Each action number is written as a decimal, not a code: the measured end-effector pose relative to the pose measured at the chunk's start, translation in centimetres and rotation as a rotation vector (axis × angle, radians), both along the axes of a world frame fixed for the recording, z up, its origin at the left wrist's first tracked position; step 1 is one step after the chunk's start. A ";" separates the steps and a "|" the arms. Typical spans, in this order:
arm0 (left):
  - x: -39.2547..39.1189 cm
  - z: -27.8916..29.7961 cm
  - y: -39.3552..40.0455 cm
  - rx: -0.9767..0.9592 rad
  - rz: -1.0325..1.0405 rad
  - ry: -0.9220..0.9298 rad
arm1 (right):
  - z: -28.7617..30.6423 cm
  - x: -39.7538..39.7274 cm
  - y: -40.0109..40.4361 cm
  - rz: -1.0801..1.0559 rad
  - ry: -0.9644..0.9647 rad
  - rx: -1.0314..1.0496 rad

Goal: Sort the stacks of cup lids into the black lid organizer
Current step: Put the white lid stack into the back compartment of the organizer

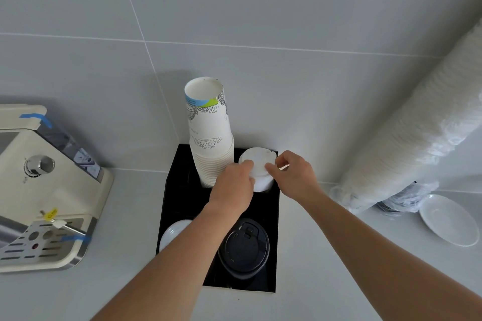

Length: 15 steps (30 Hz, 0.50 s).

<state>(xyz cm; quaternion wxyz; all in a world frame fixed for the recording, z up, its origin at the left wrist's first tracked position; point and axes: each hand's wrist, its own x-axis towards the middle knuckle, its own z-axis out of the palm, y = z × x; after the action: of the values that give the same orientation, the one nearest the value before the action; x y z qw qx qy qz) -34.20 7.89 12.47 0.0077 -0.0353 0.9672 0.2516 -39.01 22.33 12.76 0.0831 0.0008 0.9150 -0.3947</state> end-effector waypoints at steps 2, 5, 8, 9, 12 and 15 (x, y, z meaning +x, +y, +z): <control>0.0 -0.2 -0.1 -0.038 -0.025 0.005 | 0.0 -0.2 0.1 0.011 -0.009 -0.005; 0.2 -0.4 -0.2 -0.100 -0.049 0.005 | 0.3 -0.5 0.2 0.030 -0.020 -0.016; 0.5 -0.8 -0.1 -0.149 -0.076 0.012 | 0.0 -0.4 0.4 0.036 -0.007 0.001; 0.6 -1.0 -0.1 -0.154 -0.083 0.014 | -0.2 -0.3 0.5 0.033 0.000 0.009; 0.4 -1.3 0.0 -0.157 -0.094 0.003 | -1.0 0.3 0.5 0.056 0.010 0.059; 0.0 -1.4 0.0 -0.169 -0.110 -0.003 | -1.4 0.8 0.5 0.124 0.033 0.107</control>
<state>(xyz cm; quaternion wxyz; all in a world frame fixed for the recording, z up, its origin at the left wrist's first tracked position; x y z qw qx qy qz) -34.17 7.92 11.06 0.0200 0.0170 0.9854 0.1682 -38.23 22.80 11.35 0.0920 -0.0579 0.9343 -0.3394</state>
